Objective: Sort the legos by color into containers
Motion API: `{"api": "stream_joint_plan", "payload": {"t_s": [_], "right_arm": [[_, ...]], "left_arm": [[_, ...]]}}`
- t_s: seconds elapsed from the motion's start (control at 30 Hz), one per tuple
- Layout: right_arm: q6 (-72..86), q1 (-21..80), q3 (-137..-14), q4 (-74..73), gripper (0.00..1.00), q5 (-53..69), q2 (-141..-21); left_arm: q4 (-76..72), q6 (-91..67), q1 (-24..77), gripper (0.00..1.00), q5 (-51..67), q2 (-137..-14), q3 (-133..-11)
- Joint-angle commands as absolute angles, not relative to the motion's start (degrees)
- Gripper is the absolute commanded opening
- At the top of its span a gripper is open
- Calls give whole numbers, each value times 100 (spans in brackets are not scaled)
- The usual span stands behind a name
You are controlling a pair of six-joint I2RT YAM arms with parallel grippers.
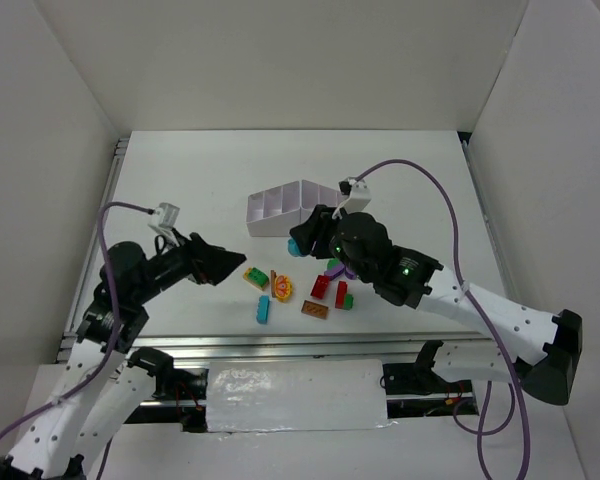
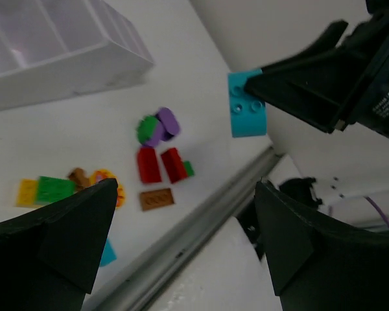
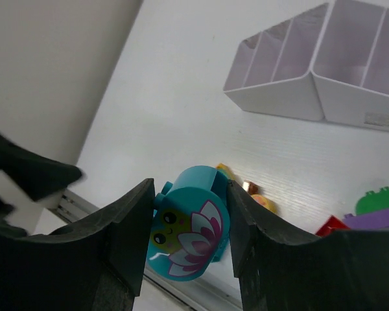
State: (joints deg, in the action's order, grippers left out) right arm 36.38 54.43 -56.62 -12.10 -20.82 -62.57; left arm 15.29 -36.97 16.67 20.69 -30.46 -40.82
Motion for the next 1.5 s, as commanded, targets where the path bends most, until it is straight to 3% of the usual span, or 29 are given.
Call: {"api": "stream_joint_plan", "payload": {"t_s": [0.0,0.27,0.53,0.77,1.1,1.37,1.47], "right_arm": [[4225,5756,-6335,-1361,0,-2855,-6407],[4790,6117,-6767,-1616,0,-3286,-6732],[4834,6354,-6636,-1626,0,-3278,-6610],[4711,6390,-6276,-1196,0,-3173,-6319],[4737,6425,-6346,-1310,0,-3437,-6205],[4860,6442,-6240,-1125,0,-3331,-6144],[4825,6442,-6293,-1107,0,-3217,-6248]], "left_arm": [[-1087,-5131,1994,100,4184,-3435,-3543],[-1512,-4659,3655,99,3121,-4271,-3919],[-1310,-4281,3718,99,2444,-4438,-4218],[-1098,-4175,3718,91,2320,-4825,-4518],[-862,-4017,3735,97,2285,-4807,-4500],[-1283,-4148,3744,87,2610,-5106,-4465],[-1345,-4131,3771,77,2619,-5150,-4491]]}}
